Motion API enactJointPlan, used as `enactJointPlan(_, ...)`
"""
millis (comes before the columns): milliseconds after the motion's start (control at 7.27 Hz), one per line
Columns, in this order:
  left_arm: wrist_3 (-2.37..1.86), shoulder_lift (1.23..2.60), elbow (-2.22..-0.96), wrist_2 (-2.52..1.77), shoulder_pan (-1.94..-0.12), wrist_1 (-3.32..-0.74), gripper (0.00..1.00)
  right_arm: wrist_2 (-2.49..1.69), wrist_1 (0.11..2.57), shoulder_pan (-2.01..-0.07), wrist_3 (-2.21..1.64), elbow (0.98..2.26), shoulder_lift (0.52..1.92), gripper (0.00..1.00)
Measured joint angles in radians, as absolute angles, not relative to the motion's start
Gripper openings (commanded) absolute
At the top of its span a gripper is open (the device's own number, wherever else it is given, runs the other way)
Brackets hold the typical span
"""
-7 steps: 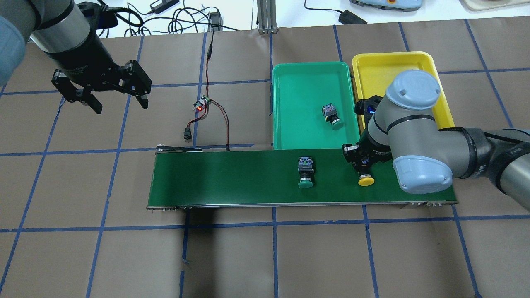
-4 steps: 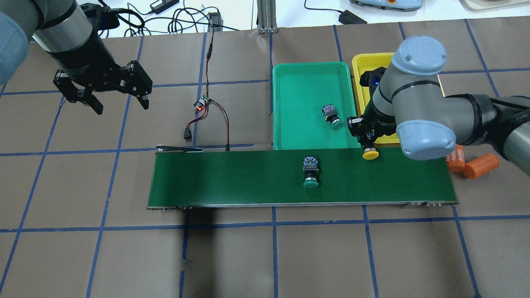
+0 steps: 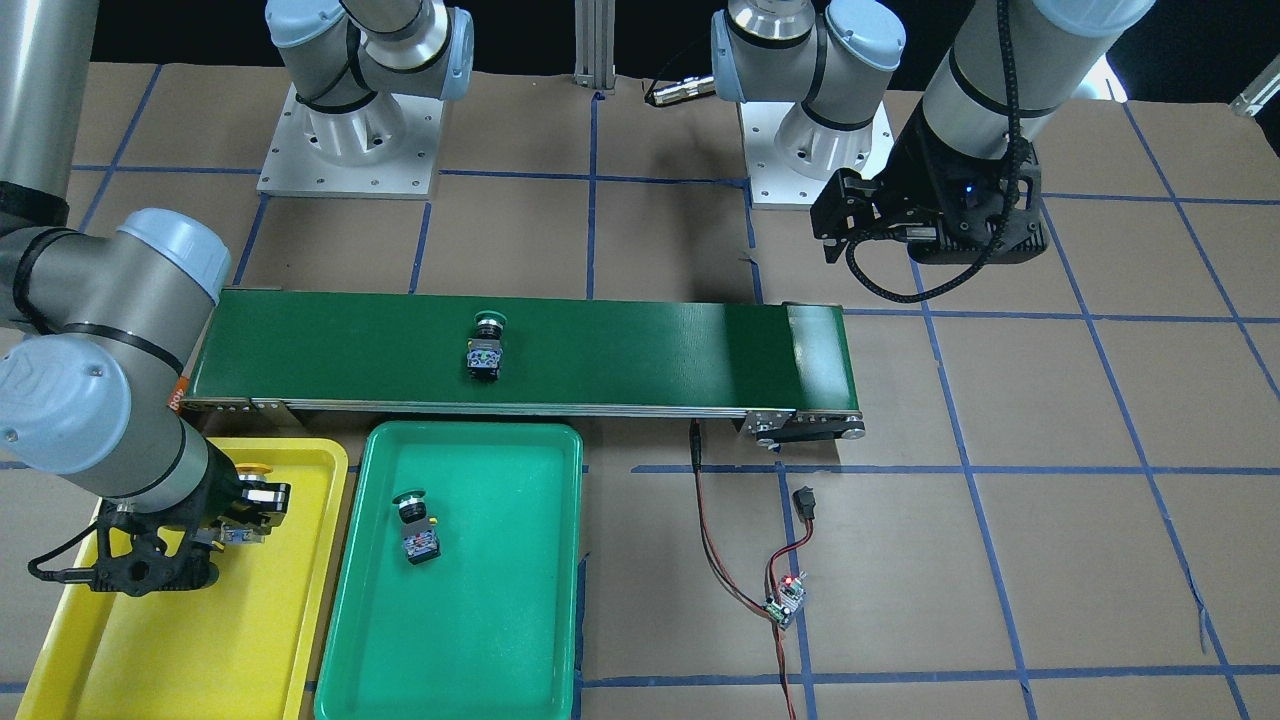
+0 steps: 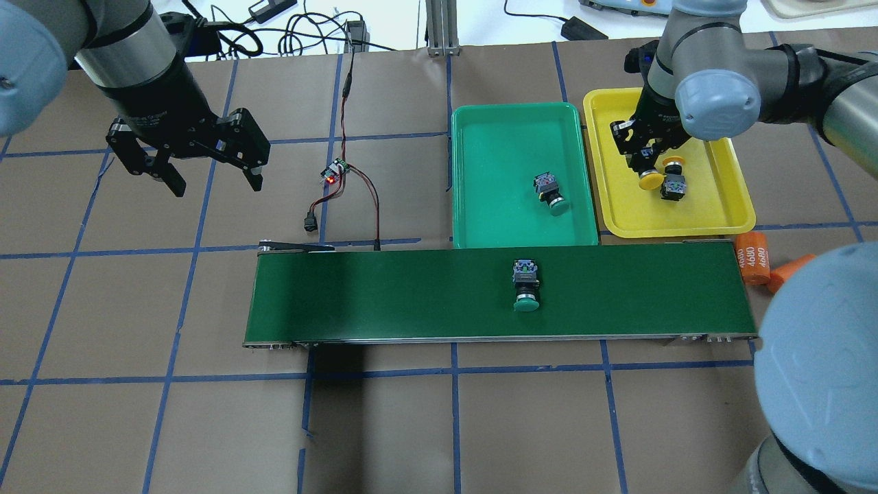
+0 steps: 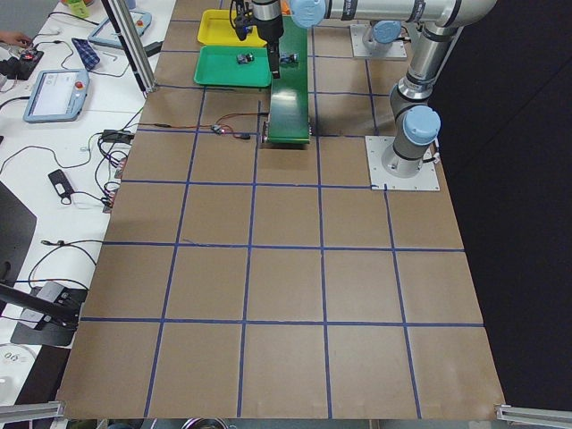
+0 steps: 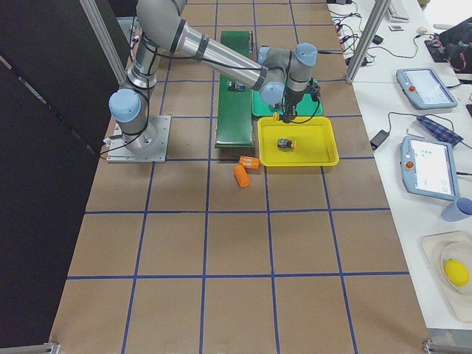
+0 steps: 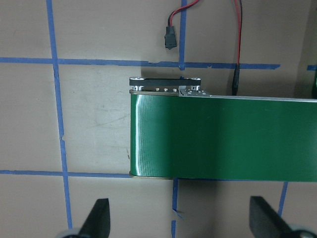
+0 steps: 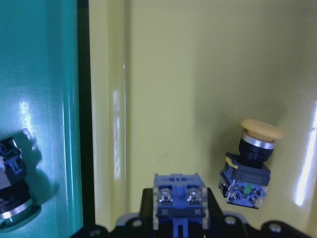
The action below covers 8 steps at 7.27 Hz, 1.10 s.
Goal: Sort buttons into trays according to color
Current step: 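Carry the yellow-capped button into the yellow tray and release it, then move the right gripper to the belt and grasp the last green-capped button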
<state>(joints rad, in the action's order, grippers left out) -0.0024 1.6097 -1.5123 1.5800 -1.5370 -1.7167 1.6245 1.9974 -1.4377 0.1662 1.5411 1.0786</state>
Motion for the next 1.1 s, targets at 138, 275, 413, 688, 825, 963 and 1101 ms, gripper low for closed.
enactJointPlan(138, 0.0, 1.614, -1.507, 1.575, -1.534, -1.715, 1.0, 1.625, 1.982, -1.436, 0.168, 1.539, 1.077, 1.0)
enactJointPlan(275, 0.003, 1.618, -1.504, 1.571, -1.532, -1.714, 1.0, 1.625, 1.965, -1.436, 0.168, 1.542, 1.086, 1.0)
enactJointPlan(413, 0.005, 1.619, -1.503, 1.57, -1.532, -1.711, 1.0, 1.622, 1.93, -1.438, 0.167, 1.547, 1.108, 1.0)
enactJointPlan(688, -0.008, 1.622, -1.5, 1.571, -1.535, -1.703, 1.0, 1.616, 1.85, -1.472, 0.119, 1.619, 1.223, 0.95)
enactJointPlan(825, -0.017, 1.623, -1.499, 1.569, -1.536, -1.7, 1.0, 1.614, 1.857, -1.493, 0.097, 1.714, 1.306, 1.0)
enactJointPlan(963, -0.033, 1.624, -1.499, 1.562, -1.538, -1.695, 1.0, 1.612, 1.913, -1.503, 0.088, 1.833, 1.383, 1.0)
enactJointPlan(1101, -0.059, 1.623, -1.499, 1.552, -1.541, -1.692, 1.0, 1.611, 2.014, -1.506, 0.086, 1.953, 1.443, 1.0)
